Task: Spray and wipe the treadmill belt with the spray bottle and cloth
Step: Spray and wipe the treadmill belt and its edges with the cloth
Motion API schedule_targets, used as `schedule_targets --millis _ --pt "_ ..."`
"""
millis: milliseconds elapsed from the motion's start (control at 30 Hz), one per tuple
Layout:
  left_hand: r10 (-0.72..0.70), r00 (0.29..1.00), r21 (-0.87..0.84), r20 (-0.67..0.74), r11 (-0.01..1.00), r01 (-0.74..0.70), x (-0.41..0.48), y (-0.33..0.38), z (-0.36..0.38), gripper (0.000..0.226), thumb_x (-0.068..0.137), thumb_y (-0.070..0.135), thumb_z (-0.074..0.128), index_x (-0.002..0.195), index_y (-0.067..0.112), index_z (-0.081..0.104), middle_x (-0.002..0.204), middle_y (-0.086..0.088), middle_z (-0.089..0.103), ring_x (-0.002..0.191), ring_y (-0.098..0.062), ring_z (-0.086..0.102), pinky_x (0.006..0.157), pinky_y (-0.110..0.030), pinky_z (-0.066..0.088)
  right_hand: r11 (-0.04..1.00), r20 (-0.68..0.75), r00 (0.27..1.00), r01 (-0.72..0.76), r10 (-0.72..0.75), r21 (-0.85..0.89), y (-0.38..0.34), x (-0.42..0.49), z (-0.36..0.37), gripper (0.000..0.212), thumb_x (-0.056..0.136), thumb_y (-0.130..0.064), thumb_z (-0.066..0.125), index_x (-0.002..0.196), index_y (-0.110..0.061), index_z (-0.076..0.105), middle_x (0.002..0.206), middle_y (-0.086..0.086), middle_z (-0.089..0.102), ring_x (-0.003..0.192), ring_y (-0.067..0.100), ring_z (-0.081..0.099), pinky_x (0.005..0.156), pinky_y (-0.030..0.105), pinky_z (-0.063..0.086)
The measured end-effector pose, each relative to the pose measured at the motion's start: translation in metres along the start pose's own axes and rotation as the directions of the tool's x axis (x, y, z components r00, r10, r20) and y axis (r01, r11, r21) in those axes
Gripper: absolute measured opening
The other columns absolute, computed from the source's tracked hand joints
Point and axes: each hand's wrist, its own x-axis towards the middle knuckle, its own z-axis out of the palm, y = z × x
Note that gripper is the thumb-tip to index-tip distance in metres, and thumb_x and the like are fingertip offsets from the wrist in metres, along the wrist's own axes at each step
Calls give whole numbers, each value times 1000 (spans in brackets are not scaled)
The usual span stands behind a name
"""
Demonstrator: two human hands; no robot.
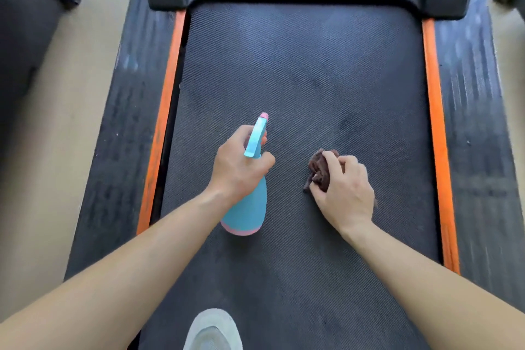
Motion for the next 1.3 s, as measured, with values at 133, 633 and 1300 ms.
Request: schedule_targets --millis 133,633,1300 --pt "22 1000 -16 17 1000 -22 -9 -11 -5 41 74 37 69 115 31 66 112 14 70 89 -7 63 75 -4 38 999 19 999 -38 38 11 0 1 0 65 72 -41 79 130 -19 58 112 10 53 96 36 53 64 42 53" --pt "-45 939 -25 340 998 57 -14 -10 4 54 66 22 68 117 40 67 110 2 74 76 -13 67 86 -44 60 991 -33 993 -108 111 84 7 4 -18 57 77 -42 69 130 -22 61 113 7 54 99 33 55 65 40 53" --pt "-163 903 -73 398 975 208 -23 -27 -6 47 80 7 69 124 23 67 120 2 72 69 -20 76 75 -27 60 978 -135 974 -164 182 130 30 78 -29 51 91 -36 62 139 -22 53 126 11 48 116 33 47 89 43 48"
